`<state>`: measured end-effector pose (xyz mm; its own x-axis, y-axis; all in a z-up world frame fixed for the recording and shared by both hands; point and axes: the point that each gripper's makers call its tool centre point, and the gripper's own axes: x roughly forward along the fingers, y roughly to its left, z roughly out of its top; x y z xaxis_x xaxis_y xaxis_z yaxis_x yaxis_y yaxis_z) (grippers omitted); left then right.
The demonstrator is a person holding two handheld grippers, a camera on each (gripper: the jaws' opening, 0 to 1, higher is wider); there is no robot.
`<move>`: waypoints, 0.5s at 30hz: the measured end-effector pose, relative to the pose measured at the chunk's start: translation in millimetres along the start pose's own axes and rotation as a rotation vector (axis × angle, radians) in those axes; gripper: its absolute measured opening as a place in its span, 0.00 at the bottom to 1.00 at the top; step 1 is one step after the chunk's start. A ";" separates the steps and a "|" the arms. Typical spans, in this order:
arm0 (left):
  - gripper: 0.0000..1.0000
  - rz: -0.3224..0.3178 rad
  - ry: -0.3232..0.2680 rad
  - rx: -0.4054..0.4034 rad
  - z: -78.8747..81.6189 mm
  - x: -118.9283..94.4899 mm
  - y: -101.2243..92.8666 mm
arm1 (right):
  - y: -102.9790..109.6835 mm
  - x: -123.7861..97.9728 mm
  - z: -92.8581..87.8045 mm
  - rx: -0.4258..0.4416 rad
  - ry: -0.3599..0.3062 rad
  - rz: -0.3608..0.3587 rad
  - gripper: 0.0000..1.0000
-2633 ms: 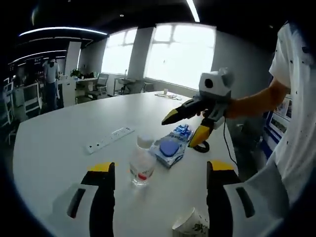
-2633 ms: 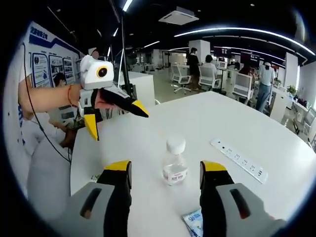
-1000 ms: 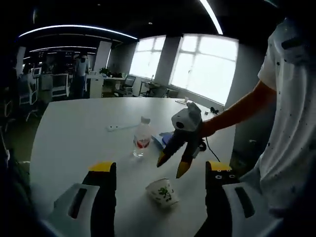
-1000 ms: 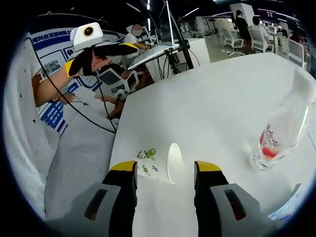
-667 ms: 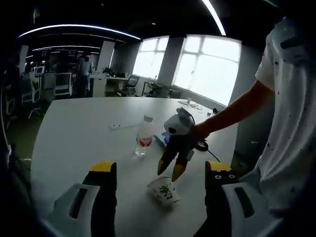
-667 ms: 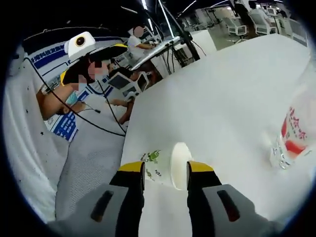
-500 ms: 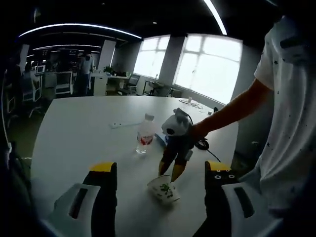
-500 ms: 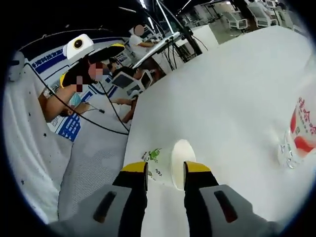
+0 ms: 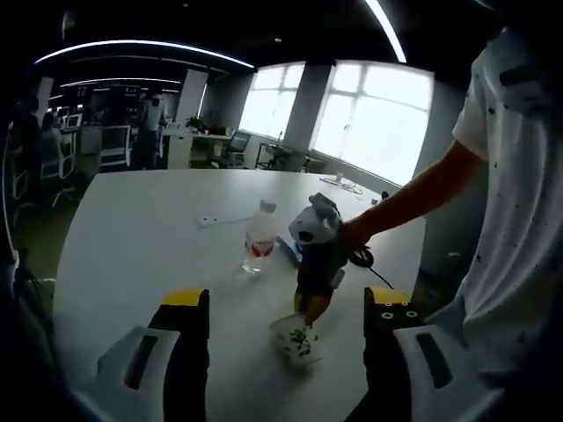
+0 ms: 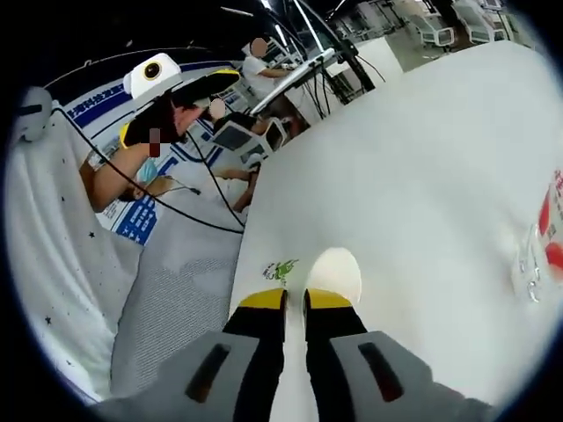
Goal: Arrange the tabletop items into an orderly group along one side of the table until the central work area is clear of visible clutter.
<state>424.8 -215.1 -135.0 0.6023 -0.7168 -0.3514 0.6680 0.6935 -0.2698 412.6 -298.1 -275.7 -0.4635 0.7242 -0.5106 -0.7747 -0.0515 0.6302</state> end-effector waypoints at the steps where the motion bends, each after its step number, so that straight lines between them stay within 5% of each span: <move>1: 0.72 -0.002 0.001 0.001 0.1 0.4 -0.7 | 2.3 0.1 -0.6 0.000 0.004 0.010 0.02; 6: 0.72 -0.011 -0.003 0.006 1.2 1.4 -4.6 | 21.1 0.4 -1.7 -0.016 0.013 0.046 0.00; 15: 0.72 -0.022 -0.007 0.017 3.6 2.4 -8.6 | 30.5 -21.1 -0.9 -0.090 0.026 -0.023 0.00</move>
<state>422.2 -223.1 -130.2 0.5908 -0.7322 -0.3389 0.6883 0.6765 -0.2619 398.4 -315.6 -246.2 -0.4554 0.7081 -0.5396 -0.8199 -0.0975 0.5641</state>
